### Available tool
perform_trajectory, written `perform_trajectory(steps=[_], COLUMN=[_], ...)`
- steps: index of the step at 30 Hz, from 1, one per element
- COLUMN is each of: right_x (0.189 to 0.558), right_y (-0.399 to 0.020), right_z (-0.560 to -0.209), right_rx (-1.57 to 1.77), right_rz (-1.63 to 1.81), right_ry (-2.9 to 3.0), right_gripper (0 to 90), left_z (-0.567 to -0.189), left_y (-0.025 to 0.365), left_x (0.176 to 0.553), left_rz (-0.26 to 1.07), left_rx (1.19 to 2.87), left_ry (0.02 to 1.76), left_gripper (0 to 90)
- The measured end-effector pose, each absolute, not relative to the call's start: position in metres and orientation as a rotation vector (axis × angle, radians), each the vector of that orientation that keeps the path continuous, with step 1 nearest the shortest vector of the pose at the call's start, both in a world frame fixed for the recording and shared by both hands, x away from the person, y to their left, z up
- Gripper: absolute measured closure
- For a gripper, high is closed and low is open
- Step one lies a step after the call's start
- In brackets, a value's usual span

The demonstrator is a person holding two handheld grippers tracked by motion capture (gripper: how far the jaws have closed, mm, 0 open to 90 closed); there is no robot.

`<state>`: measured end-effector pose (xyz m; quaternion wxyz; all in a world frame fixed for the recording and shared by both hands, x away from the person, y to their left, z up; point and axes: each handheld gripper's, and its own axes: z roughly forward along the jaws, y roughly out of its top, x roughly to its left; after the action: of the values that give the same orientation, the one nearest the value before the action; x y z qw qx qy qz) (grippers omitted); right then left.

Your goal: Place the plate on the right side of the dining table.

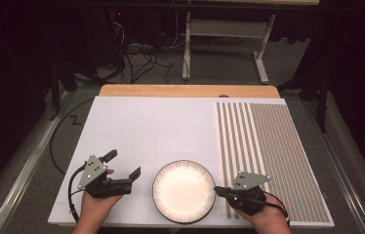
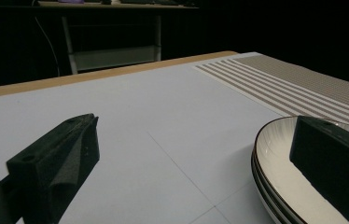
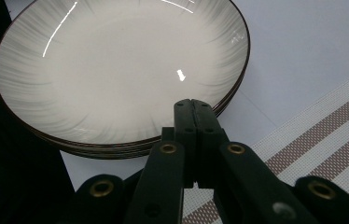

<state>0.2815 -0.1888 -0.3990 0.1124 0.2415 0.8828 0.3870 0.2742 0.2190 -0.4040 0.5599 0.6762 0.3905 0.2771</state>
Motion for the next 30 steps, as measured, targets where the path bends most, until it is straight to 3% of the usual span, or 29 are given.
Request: perform_trajectory(steps=[30], right_x=[0.282], right_y=[-0.178], right_z=[-0.398], right_rx=[0.687], right_rz=[1.089], right_ry=[2.596], right_gripper=[90.0], left_z=[-0.404], left_y=[0.22], left_x=[0.274], left_rz=[0.651], left_rx=[1.585], left_ry=[0.927], left_gripper=[1.3])
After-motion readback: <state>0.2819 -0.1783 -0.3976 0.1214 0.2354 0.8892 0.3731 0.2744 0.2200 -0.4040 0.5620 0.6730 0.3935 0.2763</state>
